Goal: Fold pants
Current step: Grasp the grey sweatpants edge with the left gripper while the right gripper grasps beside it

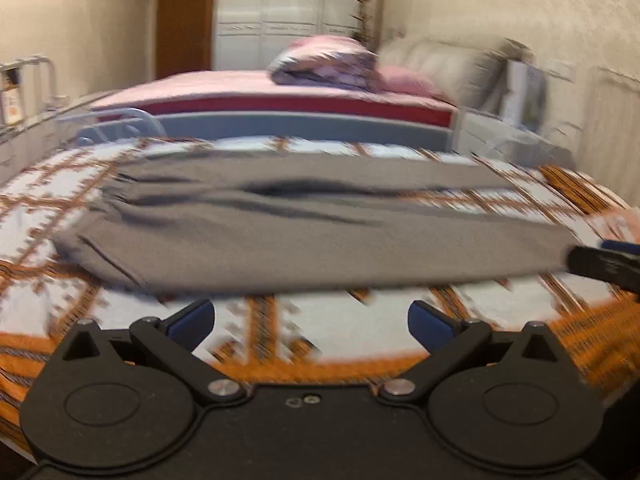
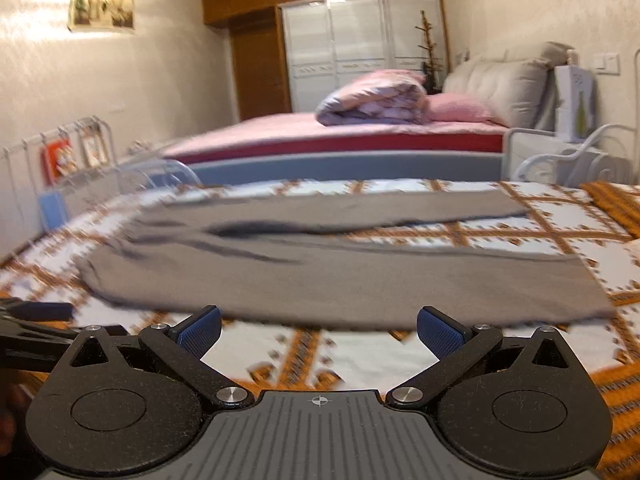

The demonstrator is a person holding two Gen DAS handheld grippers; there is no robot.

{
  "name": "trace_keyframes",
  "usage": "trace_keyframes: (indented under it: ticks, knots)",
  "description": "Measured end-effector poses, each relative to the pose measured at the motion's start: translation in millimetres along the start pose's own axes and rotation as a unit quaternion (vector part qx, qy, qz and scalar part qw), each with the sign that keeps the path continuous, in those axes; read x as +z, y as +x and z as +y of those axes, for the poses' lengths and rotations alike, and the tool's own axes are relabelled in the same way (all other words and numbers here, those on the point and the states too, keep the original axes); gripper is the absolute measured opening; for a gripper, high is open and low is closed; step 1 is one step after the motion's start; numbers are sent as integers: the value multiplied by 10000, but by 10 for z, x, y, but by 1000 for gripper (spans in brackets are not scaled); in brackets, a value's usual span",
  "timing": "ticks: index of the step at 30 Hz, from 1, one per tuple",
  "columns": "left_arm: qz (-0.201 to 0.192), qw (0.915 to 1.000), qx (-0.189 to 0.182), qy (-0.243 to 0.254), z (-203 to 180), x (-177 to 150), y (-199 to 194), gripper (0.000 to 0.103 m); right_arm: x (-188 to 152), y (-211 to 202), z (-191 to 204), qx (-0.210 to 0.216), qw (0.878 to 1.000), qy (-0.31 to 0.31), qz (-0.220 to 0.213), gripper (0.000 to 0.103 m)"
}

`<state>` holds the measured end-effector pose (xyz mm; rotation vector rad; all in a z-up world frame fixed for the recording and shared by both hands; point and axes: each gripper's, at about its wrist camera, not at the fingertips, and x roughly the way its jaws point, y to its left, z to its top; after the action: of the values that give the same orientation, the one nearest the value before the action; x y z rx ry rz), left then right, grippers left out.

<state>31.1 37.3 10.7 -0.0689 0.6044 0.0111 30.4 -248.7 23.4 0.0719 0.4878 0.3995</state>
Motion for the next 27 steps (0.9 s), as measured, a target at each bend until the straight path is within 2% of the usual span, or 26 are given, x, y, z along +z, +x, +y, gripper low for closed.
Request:
trace_keyframes:
  ticks: [3, 5, 6, 8, 14, 17, 18, 23, 27]
  knots:
    - [-46, 9995, 159, 261, 306, 305, 195, 95, 212, 149, 4, 182, 9997, -153, -106, 103]
    - [-75, 9986, 342, 399, 557, 532, 371, 84, 372, 339, 13, 220, 9991, -319, -146, 102]
    - [-89, 9975, 547, 437, 723, 666, 493, 81, 472, 485, 13, 296, 9987, -388, -146, 88]
    - [-68, 9947, 889, 505, 1059, 916, 773, 66, 644, 780, 22, 379, 9978, -544, -32, 71]
    - [204, 9914, 1286, 115, 2160, 1470, 1755, 63, 1174, 2026, 191, 592, 9932, -977, 202, 71]
    - [431, 9932, 1056, -227, 2650, 1656, 2306, 61, 1415, 2873, 300, 742, 9894, -1177, 407, 71]
    - [536, 9922, 1100, -223, 2774, 1717, 2494, 60, 1469, 3148, 328, 779, 9879, -1259, 462, 71]
    - [920, 9896, 1100, 49, 3063, 1851, 3186, 50, 1582, 4425, 468, 948, 9802, -1569, 745, 71]
    - [1105, 9890, 939, 298, 3108, 1824, 3461, 51, 1575, 5026, 575, 1087, 9741, -1778, 878, 71]
